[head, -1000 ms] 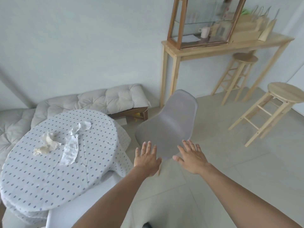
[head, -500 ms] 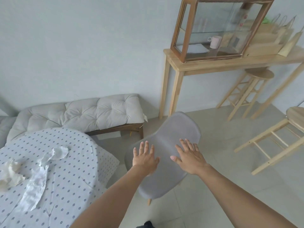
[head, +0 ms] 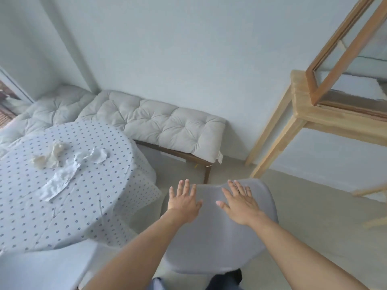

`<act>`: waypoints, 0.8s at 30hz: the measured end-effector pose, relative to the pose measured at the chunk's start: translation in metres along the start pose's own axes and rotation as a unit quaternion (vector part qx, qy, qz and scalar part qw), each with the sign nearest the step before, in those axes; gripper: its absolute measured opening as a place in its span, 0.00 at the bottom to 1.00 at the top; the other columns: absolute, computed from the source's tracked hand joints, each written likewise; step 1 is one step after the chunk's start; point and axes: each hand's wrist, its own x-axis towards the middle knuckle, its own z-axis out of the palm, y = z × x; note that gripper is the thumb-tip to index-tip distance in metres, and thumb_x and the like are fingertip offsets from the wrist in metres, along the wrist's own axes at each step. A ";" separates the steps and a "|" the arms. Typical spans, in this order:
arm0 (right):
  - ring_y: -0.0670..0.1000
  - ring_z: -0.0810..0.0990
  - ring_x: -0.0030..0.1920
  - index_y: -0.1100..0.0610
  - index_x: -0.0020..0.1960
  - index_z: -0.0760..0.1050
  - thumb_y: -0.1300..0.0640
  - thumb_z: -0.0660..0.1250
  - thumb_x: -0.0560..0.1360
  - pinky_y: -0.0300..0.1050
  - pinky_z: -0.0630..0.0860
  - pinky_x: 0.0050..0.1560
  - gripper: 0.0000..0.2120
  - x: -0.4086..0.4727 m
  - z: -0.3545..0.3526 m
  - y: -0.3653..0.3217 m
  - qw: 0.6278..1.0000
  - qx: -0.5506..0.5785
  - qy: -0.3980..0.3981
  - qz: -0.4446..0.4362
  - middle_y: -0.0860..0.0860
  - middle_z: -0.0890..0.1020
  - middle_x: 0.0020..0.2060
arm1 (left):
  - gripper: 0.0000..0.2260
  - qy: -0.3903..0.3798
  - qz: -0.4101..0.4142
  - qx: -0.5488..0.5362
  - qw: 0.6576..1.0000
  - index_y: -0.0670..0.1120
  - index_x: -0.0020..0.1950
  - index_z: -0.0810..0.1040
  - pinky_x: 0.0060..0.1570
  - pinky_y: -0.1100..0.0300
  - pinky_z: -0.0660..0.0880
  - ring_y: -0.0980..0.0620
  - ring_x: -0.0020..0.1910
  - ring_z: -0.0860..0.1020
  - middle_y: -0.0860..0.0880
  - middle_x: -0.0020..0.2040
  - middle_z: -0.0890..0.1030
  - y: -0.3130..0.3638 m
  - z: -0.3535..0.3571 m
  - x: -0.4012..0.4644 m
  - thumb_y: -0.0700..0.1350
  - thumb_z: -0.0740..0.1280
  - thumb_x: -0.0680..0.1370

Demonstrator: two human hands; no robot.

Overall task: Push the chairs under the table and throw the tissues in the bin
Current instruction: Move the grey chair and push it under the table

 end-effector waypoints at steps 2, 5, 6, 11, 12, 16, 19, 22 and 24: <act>0.57 0.41 0.82 0.52 0.82 0.54 0.32 0.44 0.82 0.65 0.43 0.79 0.35 0.011 -0.001 0.010 0.998 -0.021 -0.022 -0.061 0.56 0.47 0.83 | 0.32 -0.008 -0.053 -0.029 0.998 0.48 0.83 0.41 0.78 0.34 0.42 0.41 0.81 0.36 0.43 0.84 0.39 0.013 0.003 -0.008 0.62 0.46 0.85; 0.57 0.41 0.82 0.52 0.81 0.55 0.33 0.45 0.83 0.64 0.43 0.79 0.34 0.025 -0.011 0.020 0.989 -0.055 -0.037 -0.132 0.56 0.47 0.83 | 0.32 0.005 -0.129 -0.083 0.988 0.47 0.83 0.42 0.78 0.34 0.42 0.41 0.81 0.36 0.43 0.84 0.39 0.033 0.008 -0.021 0.62 0.46 0.85; 0.57 0.41 0.82 0.52 0.81 0.55 0.34 0.46 0.83 0.64 0.43 0.79 0.34 0.027 -0.015 0.024 0.986 -0.063 -0.044 -0.147 0.56 0.47 0.83 | 0.32 0.005 -0.145 -0.100 0.984 0.47 0.83 0.42 0.78 0.34 0.42 0.42 0.81 0.36 0.43 0.84 0.39 0.043 0.010 -0.026 0.62 0.46 0.85; 0.57 0.41 0.82 0.52 0.81 0.55 0.34 0.45 0.83 0.64 0.43 0.79 0.34 0.021 -0.016 0.042 0.971 -0.097 -0.045 -0.216 0.56 0.47 0.83 | 0.31 0.028 -0.220 -0.151 0.963 0.48 0.83 0.42 0.78 0.35 0.41 0.42 0.81 0.36 0.44 0.84 0.38 0.084 0.022 -0.054 0.62 0.45 0.85; 0.57 0.41 0.82 0.52 0.81 0.55 0.34 0.45 0.83 0.64 0.43 0.79 0.34 0.019 -0.015 0.046 0.967 -0.103 -0.043 -0.229 0.56 0.47 0.83 | 0.31 0.033 -0.232 -0.159 0.959 0.48 0.83 0.42 0.78 0.35 0.41 0.42 0.81 0.36 0.44 0.84 0.38 0.091 0.025 -0.060 0.62 0.45 0.85; 0.57 0.42 0.82 0.52 0.81 0.56 0.33 0.45 0.82 0.64 0.44 0.79 0.34 0.006 -0.011 0.061 0.958 -0.114 -0.033 -0.262 0.56 0.48 0.83 | 0.31 0.055 -0.264 -0.187 0.945 0.48 0.83 0.42 0.78 0.35 0.41 0.42 0.81 0.36 0.44 0.84 0.38 0.123 0.040 -0.078 0.62 0.45 0.85; 0.57 0.42 0.82 0.52 0.81 0.56 0.33 0.45 0.82 0.64 0.43 0.79 0.34 -0.007 -0.009 0.082 0.949 -0.133 -0.040 -0.285 0.56 0.47 0.83 | 0.31 0.056 -0.276 -0.214 0.935 0.48 0.83 0.42 0.78 0.35 0.41 0.42 0.81 0.36 0.44 0.84 0.38 0.159 0.056 -0.088 0.61 0.45 0.85; 0.57 0.41 0.82 0.52 0.81 0.57 0.33 0.46 0.83 0.64 0.43 0.79 0.34 -0.022 0.000 0.106 0.936 -0.161 -0.062 -0.308 0.56 0.47 0.83 | 0.31 0.050 -0.291 -0.236 0.926 0.48 0.83 0.43 0.78 0.35 0.41 0.42 0.81 0.36 0.44 0.84 0.39 0.202 0.079 -0.102 0.61 0.45 0.85; 0.57 0.42 0.82 0.52 0.81 0.56 0.33 0.46 0.83 0.64 0.43 0.79 0.34 -0.026 0.005 0.121 0.926 -0.181 -0.070 -0.324 0.56 0.48 0.83 | 0.31 0.047 -0.305 -0.240 0.920 0.48 0.83 0.42 0.78 0.34 0.42 0.42 0.81 0.36 0.44 0.84 0.39 0.223 0.092 -0.106 0.61 0.45 0.85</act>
